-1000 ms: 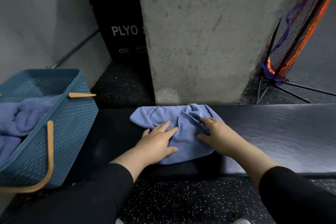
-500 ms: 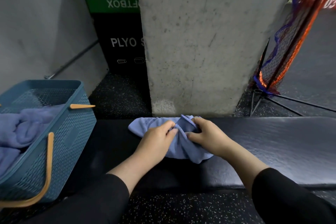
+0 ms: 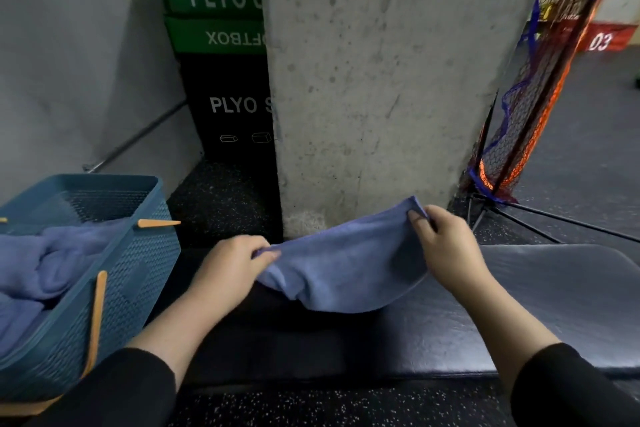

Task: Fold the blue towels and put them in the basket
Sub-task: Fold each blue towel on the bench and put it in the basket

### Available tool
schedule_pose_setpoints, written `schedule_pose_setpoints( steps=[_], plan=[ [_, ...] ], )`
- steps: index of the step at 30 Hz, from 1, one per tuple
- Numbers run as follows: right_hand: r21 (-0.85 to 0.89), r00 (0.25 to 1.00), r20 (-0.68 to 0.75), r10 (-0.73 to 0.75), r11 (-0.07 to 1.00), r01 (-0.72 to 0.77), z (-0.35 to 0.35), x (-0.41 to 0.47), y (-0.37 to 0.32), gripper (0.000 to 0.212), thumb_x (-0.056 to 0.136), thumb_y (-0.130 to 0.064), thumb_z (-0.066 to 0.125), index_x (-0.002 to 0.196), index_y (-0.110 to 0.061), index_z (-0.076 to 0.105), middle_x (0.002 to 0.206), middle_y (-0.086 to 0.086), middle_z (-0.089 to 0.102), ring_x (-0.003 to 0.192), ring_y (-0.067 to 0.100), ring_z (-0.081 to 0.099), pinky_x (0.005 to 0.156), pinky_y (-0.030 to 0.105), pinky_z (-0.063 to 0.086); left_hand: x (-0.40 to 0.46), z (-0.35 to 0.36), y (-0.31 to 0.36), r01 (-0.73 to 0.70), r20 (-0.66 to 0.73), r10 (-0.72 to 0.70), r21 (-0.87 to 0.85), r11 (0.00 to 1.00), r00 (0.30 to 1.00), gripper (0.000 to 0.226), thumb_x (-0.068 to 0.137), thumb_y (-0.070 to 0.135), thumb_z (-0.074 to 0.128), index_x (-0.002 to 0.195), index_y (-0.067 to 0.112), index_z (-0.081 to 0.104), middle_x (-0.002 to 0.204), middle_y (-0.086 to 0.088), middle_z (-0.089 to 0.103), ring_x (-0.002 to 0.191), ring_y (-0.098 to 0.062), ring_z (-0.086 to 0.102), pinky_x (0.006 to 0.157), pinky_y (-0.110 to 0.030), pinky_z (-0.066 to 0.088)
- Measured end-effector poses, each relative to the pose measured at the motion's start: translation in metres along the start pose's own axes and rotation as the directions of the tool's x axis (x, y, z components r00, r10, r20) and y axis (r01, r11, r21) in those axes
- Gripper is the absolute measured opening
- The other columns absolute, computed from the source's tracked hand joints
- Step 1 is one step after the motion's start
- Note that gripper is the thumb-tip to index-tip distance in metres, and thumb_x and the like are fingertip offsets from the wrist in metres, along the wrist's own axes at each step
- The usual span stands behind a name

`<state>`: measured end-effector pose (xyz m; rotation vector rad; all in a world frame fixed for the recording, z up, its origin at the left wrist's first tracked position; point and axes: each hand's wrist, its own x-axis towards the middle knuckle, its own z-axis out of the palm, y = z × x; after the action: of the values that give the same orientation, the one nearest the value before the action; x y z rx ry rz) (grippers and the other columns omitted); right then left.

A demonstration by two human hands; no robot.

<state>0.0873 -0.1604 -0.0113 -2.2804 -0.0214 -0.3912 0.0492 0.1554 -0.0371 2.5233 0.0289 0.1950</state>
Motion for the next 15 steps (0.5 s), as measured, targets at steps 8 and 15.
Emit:
schedule_pose_setpoints(
  steps=[8,15],
  plan=[
    [0.096,0.997,-0.012,0.073,0.993,-0.072,-0.01,0.014,-0.023,0.043,0.101,-0.033,0.05,0.072,-0.002,0.049,0.058,0.004,0.043,0.055,0.018,0.042,0.051,0.036,0.037,0.024,-0.006,-0.007,0.17,-0.081,-0.269,-0.595,0.786,0.96,0.019,0.105,0.02,0.049,0.09,0.015,0.059,0.078,-0.014,0.067,0.063,-0.027,0.07,0.056,-0.034,0.053],
    [0.328,0.979,0.063,0.195,0.922,-0.205,-0.001,0.084,-0.053,0.017,0.097,-0.009,0.047,0.094,0.0,0.061,0.086,0.013,0.056,0.082,0.026,0.06,0.054,0.03,0.059,0.099,-0.032,0.02,0.102,-0.063,-0.245,-0.787,0.609,0.968,0.022,0.107,0.026,0.046,0.09,0.018,0.058,0.103,-0.014,0.067,0.089,-0.028,0.071,0.086,-0.045,0.059]
  ],
)
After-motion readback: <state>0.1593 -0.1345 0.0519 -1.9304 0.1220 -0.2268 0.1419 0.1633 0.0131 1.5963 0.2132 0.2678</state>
